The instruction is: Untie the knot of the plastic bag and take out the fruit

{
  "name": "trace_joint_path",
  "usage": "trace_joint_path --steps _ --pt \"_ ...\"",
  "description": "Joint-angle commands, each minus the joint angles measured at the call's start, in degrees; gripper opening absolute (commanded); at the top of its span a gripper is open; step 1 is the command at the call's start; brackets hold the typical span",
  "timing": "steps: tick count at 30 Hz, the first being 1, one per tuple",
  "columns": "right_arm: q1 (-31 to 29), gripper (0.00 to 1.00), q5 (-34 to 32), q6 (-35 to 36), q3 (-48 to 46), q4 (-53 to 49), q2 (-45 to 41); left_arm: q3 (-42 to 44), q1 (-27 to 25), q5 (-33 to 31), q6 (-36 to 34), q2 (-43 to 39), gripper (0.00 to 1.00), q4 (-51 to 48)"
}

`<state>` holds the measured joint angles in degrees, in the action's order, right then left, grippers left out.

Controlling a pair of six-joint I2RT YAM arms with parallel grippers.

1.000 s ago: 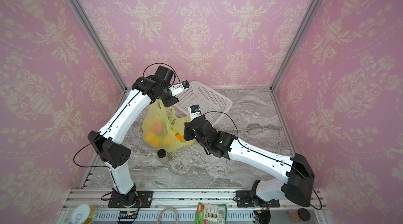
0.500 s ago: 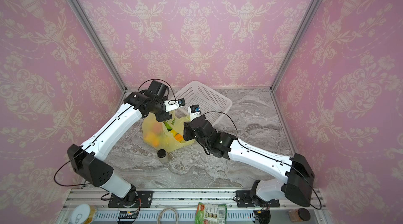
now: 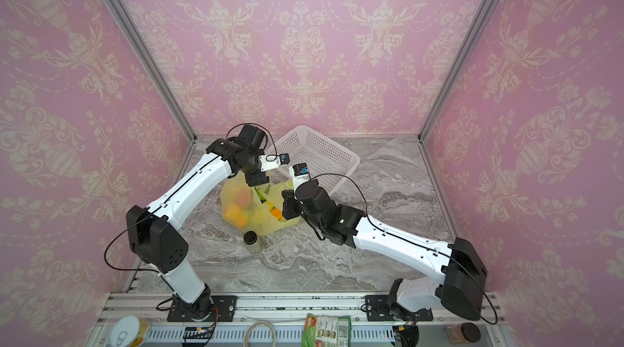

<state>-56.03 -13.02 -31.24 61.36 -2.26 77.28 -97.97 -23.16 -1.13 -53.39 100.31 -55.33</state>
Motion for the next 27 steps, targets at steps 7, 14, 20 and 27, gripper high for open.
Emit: trace_joint_path --steps 7,14,20,27 --pt "-0.47 0.00 0.69 1.79 -1.09 1.21 -3.66 -4.39 2.41 8.02 -2.14 6.09 0.84 -1.84" --pt "-0.36 0.00 -1.00 2.94 -1.15 0.41 -3.71 -6.68 2.59 12.95 -3.11 10.52 0.80 -6.23" --pt "-0.18 0.00 -1.60 3.37 -1.02 0.42 -3.53 -7.20 2.68 9.06 -3.09 11.29 0.00 -3.49" --pt "0.39 0.24 -2.45 3.17 -2.03 1.00 -3.97 -3.82 4.43 1.18 3.05 4.08 0.00 10.48"
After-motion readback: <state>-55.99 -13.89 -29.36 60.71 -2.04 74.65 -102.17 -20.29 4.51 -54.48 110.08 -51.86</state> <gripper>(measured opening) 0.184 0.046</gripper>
